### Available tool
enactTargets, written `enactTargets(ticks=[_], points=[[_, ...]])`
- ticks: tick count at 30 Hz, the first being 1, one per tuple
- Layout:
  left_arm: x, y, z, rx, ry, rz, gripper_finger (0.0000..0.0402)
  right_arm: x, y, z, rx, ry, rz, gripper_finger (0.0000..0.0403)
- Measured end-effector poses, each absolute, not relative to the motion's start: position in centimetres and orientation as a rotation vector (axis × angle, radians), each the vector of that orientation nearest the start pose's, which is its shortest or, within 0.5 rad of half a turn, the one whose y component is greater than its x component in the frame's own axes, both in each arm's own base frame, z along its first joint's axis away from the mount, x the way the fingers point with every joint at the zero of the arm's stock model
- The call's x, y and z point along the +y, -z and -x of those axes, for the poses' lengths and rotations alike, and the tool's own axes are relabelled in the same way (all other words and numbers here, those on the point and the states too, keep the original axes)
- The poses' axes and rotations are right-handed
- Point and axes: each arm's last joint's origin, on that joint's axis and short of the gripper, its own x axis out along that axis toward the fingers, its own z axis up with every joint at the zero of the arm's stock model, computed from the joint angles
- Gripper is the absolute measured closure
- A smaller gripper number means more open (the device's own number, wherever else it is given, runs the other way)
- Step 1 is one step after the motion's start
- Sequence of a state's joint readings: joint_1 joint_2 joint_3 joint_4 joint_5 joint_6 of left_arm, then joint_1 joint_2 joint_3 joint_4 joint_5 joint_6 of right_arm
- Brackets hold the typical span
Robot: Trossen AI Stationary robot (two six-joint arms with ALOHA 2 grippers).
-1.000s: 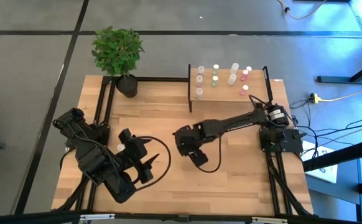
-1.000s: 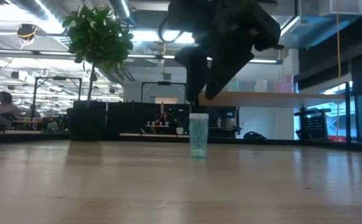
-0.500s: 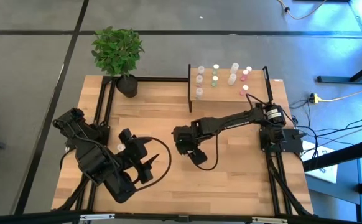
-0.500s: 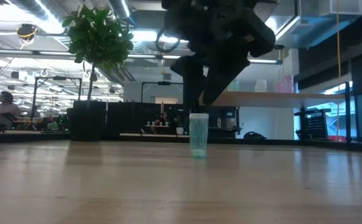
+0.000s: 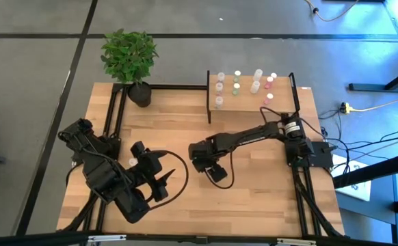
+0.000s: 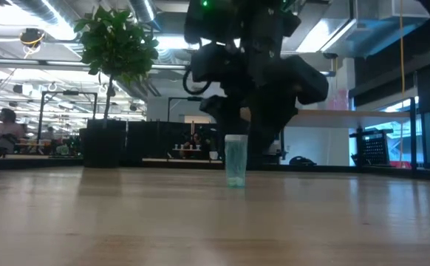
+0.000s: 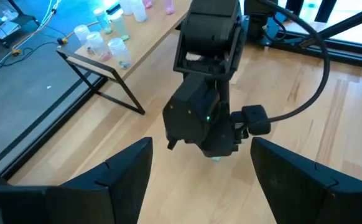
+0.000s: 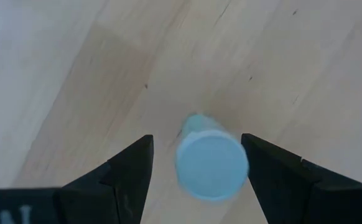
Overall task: Pick and place medicine bottles onto shelf by color
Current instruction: Put the green pill bottle aligned with the other green pill bottles on the shelf
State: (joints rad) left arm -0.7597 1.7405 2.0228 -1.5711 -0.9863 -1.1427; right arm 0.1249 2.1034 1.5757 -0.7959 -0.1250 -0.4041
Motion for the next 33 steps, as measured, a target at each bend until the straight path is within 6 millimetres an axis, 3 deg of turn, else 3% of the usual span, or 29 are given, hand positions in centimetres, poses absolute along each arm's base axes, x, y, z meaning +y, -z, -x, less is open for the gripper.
enactTargets(ticks=[8,25,33], points=[[-19.36,-40.92,-23.88,0.567,-0.586,0.087,0.0135,5.63,-16.45,-41.79,1.251,-0.472,0.34,0.0169],[-19.36,-40.91,-23.88,0.569,-0.585,0.087,0.0135,5.71,-16.46,-41.76,1.251,-0.479,0.333,0.0276],[-19.36,-40.91,-23.88,0.57,-0.584,0.087,0.0135,5.77,-17.14,-41.57,1.248,-0.455,0.3,0.0283]])
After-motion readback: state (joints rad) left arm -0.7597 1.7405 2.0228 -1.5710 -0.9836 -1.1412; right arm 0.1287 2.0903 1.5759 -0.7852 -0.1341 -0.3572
